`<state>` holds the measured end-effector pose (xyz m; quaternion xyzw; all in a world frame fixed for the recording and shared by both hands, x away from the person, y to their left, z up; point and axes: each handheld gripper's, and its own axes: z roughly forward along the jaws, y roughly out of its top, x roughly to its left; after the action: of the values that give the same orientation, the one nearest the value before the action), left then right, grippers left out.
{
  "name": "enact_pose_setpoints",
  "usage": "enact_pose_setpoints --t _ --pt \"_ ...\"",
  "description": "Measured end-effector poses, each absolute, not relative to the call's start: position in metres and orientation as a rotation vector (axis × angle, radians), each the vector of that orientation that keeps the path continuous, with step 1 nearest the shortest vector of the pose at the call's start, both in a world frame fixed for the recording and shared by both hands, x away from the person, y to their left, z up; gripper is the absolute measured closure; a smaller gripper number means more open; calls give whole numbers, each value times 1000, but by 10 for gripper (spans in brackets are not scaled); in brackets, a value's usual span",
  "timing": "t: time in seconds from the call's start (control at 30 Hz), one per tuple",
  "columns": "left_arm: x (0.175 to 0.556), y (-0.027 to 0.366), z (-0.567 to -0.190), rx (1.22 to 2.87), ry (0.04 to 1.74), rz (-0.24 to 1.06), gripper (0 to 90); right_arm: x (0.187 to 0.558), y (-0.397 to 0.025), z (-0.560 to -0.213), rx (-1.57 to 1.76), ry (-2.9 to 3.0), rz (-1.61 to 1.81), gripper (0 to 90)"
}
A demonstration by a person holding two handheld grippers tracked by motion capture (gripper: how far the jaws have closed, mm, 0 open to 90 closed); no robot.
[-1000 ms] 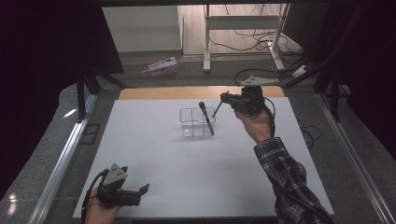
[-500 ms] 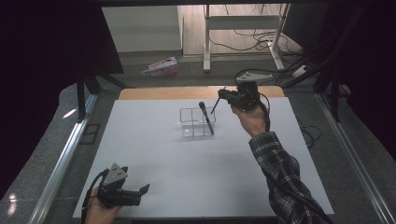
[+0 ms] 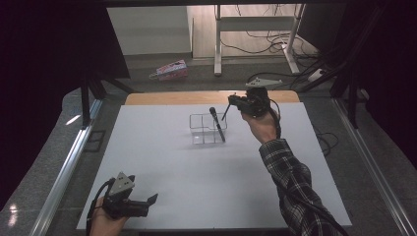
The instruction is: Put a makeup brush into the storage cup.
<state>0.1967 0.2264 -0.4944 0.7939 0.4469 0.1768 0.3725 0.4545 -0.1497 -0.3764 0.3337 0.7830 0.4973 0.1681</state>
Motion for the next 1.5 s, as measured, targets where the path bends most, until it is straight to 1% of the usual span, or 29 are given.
enact_pose_setpoints --t 1.5 --pt "196 226 -494 2039 1139 459 11 466 -136 -429 997 2274 1325 846"
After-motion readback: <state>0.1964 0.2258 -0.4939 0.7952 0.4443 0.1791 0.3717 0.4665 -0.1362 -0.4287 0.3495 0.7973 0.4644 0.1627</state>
